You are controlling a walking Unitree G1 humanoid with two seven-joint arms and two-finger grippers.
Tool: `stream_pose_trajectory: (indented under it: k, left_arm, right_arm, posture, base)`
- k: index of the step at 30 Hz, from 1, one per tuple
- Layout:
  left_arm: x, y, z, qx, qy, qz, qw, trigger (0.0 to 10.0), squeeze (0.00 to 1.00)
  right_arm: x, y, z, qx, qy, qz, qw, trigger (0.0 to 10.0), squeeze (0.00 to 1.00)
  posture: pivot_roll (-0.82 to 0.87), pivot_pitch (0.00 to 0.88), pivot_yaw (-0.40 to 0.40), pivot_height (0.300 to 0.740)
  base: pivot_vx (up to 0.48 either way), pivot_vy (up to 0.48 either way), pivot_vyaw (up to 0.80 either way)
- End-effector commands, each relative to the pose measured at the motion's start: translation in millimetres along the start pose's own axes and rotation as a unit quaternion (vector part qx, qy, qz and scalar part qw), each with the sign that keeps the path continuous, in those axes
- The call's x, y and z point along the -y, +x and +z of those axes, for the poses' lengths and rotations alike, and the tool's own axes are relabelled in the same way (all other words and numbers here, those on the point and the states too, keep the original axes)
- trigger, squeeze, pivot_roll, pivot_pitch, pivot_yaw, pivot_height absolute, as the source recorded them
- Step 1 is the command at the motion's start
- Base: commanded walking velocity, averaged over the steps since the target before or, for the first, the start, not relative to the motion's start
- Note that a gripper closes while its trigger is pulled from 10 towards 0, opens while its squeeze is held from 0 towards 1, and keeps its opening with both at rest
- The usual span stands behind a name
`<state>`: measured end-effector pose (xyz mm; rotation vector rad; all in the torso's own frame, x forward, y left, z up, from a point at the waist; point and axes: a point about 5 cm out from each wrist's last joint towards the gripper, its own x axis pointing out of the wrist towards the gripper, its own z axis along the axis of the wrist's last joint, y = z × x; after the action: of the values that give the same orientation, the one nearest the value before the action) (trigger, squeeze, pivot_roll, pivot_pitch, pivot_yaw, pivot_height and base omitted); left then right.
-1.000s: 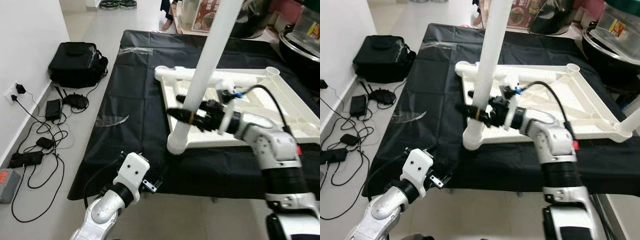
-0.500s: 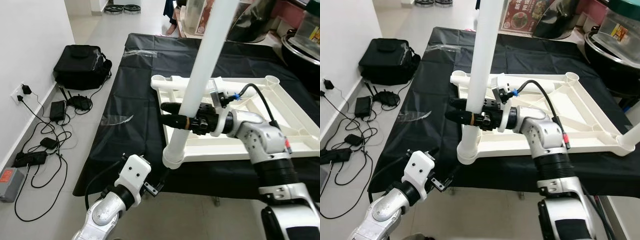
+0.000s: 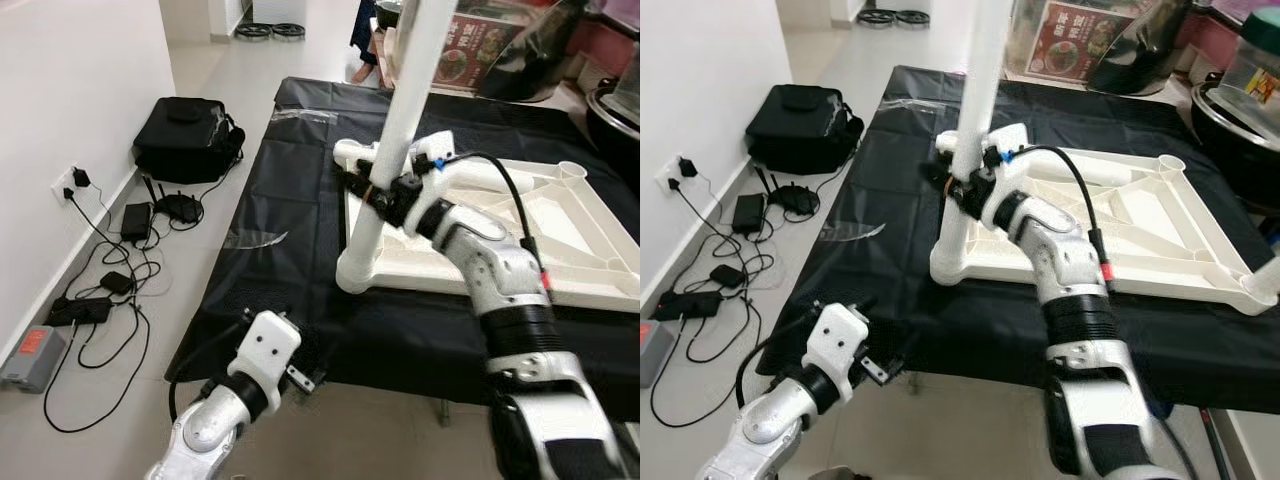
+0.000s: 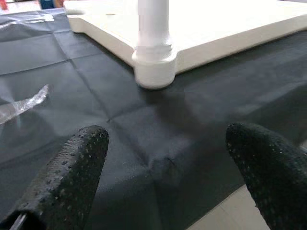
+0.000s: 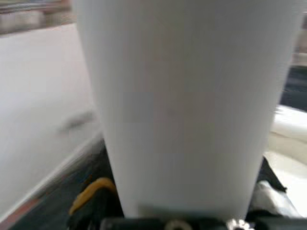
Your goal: Building children table
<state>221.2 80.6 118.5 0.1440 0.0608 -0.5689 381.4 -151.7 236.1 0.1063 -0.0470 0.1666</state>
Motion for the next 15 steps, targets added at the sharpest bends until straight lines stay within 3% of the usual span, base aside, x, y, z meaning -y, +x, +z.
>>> stream_pose_trajectory:
  k: [1,2,5,6,7,8,9,10,11,12,13,15]
  left_arm:
    - [1.7,-0.9,-3.9,-0.007,-0.001,-0.004,1.000,10.0,0.00]
    - [1.7,-0.9,-3.9,-0.007,-0.001,-0.004,1.000,10.0,0.00]
    - [1.9,-0.6,-3.6,-0.008,0.003,-0.004,1.000,10.0,0.00]
    - [1.9,-0.6,-3.6,-0.008,0.003,-0.004,1.000,10.0,0.00]
    - [1.8,-0.5,-3.5,-0.008,0.003,-0.004,1.000,10.0,0.00]
    - [1.8,-0.5,-3.5,-0.008,0.003,-0.004,1.000,10.0,0.00]
    - [1.7,-0.4,-3.6,-0.008,0.003,-0.004,1.000,10.0,0.00]
    - [1.7,-0.4,-3.6,-0.008,0.003,-0.004,1.000,10.0,0.00]
    - [1.9,-0.3,-3.6,-0.008,0.002,-0.005,1.000,10.0,0.00]
    - [1.9,-0.3,-3.6,-0.008,0.002,-0.005,1.000,10.0,0.00]
    - [2.2,0.1,-3.7,-0.009,0.001,-0.005,1.000,10.0,0.00]
    - [2.3,0.4,-3.8,-0.010,0.000,-0.006,1.000,10.0,0.00]
  right_arm:
    - [48.2,-22.1,-23.5,-0.060,0.006,-0.237,0.970,0.0,0.00]
    - [48.2,-22.1,-23.5,-0.060,0.006,-0.237,0.970,0.0,0.00]
    - [17.8,-29.2,-30.5,-0.052,0.021,-0.249,0.967,0.0,0.00]
    - [17.8,-29.2,-30.5,-0.052,0.021,-0.249,0.967,0.0,0.00]
    - [5.4,-25.3,-32.2,-0.054,0.036,-0.222,0.973,4.4,0.00]
    - [5.4,-25.3,-32.2,-0.054,0.036,-0.222,0.973,4.4,0.00]
    - [-4.7,-21.1,-33.0,-0.055,0.047,-0.191,0.979,10.0,0.00]
    - [-4.7,-21.1,-33.0,-0.055,0.047,-0.191,0.979,10.0,0.00]
    - [-21.4,-15.2,-30.4,-0.047,0.059,-0.127,0.989,10.0,0.00]
    - [-21.4,-15.2,-30.4,-0.047,0.059,-0.127,0.989,10.0,0.00]
    - [-43.2,-10.3,-24.3,-0.034,0.062,-0.038,0.997,10.0,0.00]
    - [-51.7,-10.4,-20.7,-0.030,0.056,0.004,0.998,10.0,0.00]
  posture:
    - [0.15,0.080,-0.090,0.740]
    - [0.15,0.080,-0.090,0.740]
    - [0.15,0.080,-0.091,0.740]
    - [0.15,0.080,-0.091,0.740]
    - [0.15,0.082,-0.092,0.740]
    - [0.15,0.082,-0.092,0.740]
    - [0.15,0.083,-0.089,0.740]
    - [0.15,0.083,-0.089,0.740]
    - [0.15,0.083,-0.092,0.740]
    - [0.15,0.083,-0.092,0.740]
    - [0.14,0.085,-0.091,0.740]
    - [0.14,0.085,-0.091,0.740]
  base:
    - [0.000,0.000,0.00]
    - [0.000,0.000,0.00]
    - [0.000,0.000,0.00]
    - [0.000,0.000,0.00]
    - [0.000,0.000,0.00]
    - [0.000,0.000,0.00]
    - [0.000,0.000,0.00]
    - [0.000,0.000,0.00]
    - [0.000,0.000,0.00]
    - [0.000,0.000,0.00]
    - [0.000,0.000,0.00]
    - [0.000,0.000,0.00]
